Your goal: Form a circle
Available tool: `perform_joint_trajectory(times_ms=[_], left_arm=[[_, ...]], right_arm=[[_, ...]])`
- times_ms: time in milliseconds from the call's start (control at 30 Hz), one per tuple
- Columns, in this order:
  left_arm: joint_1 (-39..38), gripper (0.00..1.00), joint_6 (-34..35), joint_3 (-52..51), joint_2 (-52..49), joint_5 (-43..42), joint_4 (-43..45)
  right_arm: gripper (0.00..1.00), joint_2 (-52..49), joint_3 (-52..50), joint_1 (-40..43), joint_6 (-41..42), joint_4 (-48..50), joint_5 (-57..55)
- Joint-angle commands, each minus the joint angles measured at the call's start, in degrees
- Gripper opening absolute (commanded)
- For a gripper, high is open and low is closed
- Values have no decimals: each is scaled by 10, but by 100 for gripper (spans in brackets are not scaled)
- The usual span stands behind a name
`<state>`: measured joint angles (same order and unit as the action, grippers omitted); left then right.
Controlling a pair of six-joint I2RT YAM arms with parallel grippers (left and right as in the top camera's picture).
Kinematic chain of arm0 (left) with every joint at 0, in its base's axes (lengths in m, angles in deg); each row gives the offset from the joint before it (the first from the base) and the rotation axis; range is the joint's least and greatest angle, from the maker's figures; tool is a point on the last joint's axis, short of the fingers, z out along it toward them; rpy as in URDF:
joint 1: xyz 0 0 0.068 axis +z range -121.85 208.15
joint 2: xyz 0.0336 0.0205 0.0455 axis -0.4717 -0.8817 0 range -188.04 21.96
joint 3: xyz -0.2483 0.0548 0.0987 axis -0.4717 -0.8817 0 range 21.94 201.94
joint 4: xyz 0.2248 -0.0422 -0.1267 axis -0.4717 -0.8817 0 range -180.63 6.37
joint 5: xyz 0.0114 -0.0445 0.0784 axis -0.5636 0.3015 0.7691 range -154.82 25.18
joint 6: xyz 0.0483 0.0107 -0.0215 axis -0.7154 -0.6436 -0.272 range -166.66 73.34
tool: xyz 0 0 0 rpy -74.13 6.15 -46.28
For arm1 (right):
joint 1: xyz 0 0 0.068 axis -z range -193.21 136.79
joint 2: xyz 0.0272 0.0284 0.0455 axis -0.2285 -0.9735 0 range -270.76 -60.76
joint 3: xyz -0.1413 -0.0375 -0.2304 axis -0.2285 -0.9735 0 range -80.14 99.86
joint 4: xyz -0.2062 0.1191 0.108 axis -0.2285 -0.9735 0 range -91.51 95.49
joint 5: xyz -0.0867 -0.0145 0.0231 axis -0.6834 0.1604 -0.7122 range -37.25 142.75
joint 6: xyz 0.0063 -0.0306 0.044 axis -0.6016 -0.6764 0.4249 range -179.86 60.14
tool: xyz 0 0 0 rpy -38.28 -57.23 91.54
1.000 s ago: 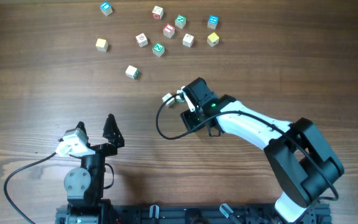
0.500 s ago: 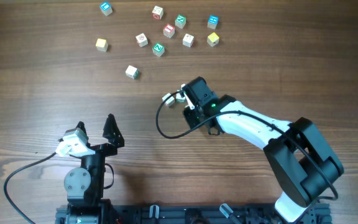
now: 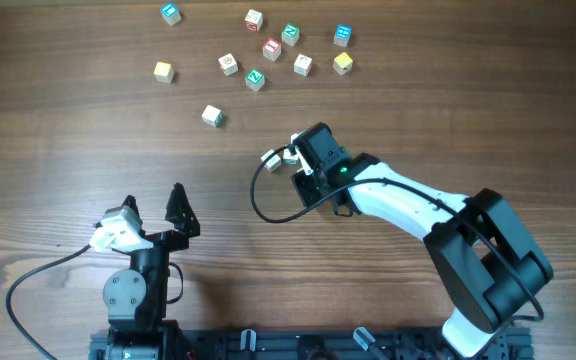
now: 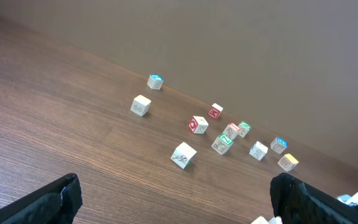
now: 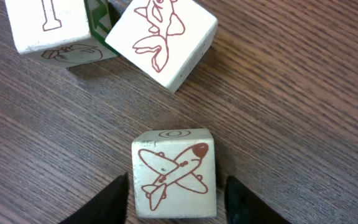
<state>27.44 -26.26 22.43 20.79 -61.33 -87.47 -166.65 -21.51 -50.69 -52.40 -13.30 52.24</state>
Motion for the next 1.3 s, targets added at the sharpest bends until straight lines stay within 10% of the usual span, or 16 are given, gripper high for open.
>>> perform_joint_trajectory(times_ms=[0, 200, 933, 1267], left_arm=[[-3, 100, -7, -2, 2, -2, -1], [-3, 100, -7, -2, 2, -2, -1], [-3, 100, -7, -2, 2, -2, -1], [-3, 100, -7, -2, 2, -2, -1]], right_arm=[[54, -12, -4, 0, 2, 2, -7], [37, -12, -4, 0, 2, 19, -5], [44, -12, -4, 0, 2, 34, 1], [33, -12, -4, 0, 0, 25, 1]])
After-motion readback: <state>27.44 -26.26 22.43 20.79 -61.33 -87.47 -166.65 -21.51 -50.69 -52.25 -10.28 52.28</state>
